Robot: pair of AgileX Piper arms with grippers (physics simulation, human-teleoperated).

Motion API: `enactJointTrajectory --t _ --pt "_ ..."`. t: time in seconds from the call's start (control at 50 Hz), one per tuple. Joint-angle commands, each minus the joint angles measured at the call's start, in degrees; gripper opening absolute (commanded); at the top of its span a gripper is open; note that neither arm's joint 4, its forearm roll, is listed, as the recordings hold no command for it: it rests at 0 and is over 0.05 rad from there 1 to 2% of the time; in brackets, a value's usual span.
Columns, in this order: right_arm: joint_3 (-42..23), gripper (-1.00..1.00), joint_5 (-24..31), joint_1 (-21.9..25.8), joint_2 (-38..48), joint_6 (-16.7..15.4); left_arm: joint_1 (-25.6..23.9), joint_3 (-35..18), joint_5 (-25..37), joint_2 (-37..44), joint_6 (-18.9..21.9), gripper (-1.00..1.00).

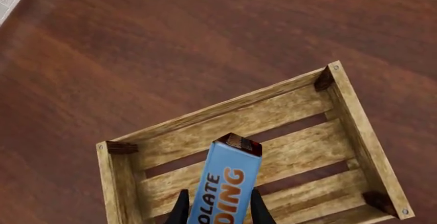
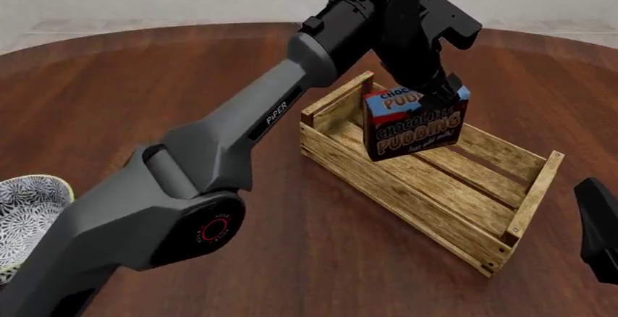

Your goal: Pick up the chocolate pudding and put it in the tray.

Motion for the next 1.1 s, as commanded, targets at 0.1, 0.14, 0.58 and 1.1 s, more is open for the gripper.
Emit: enactJointTrajectory --t 0.1,0.14,0.58,1.1 --pt "0.11 1.0 -0.27 0.04 -0.01 0.05 -0.58 -0.13 -0.73 0.72 0.29 -1.0" --pt "0.12 1.0 -0.31 0.15 -0.01 0.02 -0.56 -0.13 -0.85 0.87 0.38 -1.0" --pt "0.11 1.0 -0.39 0.21 -0.01 0.3 -0.47 -0.15 -1.59 2.15 -1.08 -1.0" --pt "0.13 1.0 -0.55 0.34 -0.01 0.56 0.25 -0.07 -2.33 4.4 -1.46 -1.0"
